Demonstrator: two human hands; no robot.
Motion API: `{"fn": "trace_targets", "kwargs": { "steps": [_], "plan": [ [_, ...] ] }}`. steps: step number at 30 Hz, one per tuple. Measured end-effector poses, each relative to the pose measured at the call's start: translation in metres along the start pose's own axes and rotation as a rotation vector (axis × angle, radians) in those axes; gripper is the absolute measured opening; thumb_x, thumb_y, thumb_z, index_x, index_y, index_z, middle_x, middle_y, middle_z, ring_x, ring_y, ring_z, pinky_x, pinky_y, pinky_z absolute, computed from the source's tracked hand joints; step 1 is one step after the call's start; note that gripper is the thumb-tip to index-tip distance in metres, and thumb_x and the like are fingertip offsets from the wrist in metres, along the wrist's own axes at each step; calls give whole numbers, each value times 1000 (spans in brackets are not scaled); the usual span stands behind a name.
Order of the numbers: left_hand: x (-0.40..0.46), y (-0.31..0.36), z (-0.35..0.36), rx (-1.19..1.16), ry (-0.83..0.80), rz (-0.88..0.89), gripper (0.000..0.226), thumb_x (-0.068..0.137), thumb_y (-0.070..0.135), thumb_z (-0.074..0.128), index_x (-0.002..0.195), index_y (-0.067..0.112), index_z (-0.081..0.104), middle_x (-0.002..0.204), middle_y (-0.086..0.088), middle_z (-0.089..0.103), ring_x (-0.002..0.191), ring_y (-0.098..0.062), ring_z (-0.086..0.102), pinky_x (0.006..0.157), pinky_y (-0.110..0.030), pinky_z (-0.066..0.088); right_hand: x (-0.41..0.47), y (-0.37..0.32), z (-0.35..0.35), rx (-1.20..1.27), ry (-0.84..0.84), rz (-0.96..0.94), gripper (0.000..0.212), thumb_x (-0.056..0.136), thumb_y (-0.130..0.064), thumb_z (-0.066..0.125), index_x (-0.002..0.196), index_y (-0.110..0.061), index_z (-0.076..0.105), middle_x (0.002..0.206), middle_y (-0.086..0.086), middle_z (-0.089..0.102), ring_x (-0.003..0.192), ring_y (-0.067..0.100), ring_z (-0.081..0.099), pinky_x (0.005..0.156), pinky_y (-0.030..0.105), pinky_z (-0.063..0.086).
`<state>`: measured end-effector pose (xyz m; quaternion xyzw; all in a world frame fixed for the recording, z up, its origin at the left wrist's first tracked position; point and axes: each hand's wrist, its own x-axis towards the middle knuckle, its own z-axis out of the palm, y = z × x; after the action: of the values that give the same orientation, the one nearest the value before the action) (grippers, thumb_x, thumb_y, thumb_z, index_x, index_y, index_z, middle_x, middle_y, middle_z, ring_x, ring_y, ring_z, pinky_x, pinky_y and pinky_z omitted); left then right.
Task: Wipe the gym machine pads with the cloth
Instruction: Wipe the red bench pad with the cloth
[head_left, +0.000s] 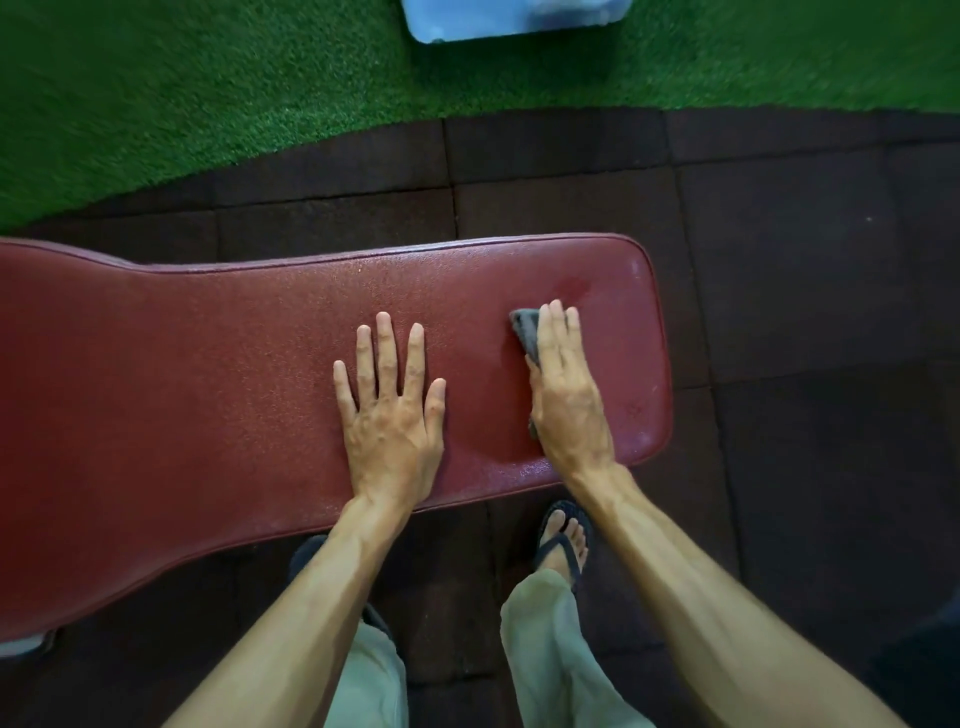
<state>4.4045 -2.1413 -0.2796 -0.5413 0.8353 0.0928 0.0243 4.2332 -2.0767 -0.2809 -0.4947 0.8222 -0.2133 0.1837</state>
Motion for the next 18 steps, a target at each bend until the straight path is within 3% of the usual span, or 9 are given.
{"fn": "trace_targets", "kwargs": {
  "steps": [4,10,11,12,13,14,15,18],
  "plan": [
    [-9,6,-34,-165,-172,10,62,103,49,17,158,21,16,168,-5,4,156,-21,-1,125,-49,2,-56,-24,-27,256,-121,168,54,104,-14,43,154,-6,24,160,8,29,151,14,11,123,27,16],
    [-86,27,-128,-176,-542,233,55,106,43,26,156,20,27,166,-5,16,155,-19,7,125,-45,10,-154,-73,-100,543,-188,744,47,99,-37,44,146,-29,44,141,-2,58,134,19,50,113,33,38],
    [-102,29,-143,-166,-590,259,55,106,43,26,155,19,28,166,-5,17,155,-19,8,125,-45,11,-172,-82,-113,562,-165,791,45,98,-38,43,143,-31,47,135,-5,61,129,19,53,111,27,38],
    [-117,34,-156,-149,-628,291,54,106,43,27,155,19,30,165,-5,20,155,-20,10,124,-45,12,-189,-92,-128,587,-136,826,41,100,-33,44,141,-30,50,126,-6,62,121,16,53,106,12,35],
    [-132,39,-169,-123,-662,325,53,106,42,28,154,19,32,165,-5,22,155,-20,12,124,-45,13,-205,-101,-143,621,-114,852,38,101,-23,44,139,-24,53,118,-7,59,114,13,52,93,-3,29],
    [-146,45,-181,-94,-692,364,53,106,42,29,153,19,33,164,-6,25,154,-21,15,123,-45,15,-219,-109,-158,645,-87,884,37,102,-16,43,137,-19,54,112,-6,57,111,14,52,82,-7,27],
    [-158,53,-192,-63,-715,407,52,106,42,30,152,19,35,162,-5,29,153,-22,18,123,-44,17,-232,-115,-173,663,-58,913,36,102,-14,43,136,-15,55,109,-6,56,111,17,54,77,-2,30],
    [-187,85,-216,54,-765,566,49,105,42,32,148,19,41,153,-4,44,145,-24,35,118,-39,28,-272,-118,-205,706,-24,1003,36,103,-17,42,137,-15,53,113,-5,55,115,19,56,85,15,33]
  ]
}}
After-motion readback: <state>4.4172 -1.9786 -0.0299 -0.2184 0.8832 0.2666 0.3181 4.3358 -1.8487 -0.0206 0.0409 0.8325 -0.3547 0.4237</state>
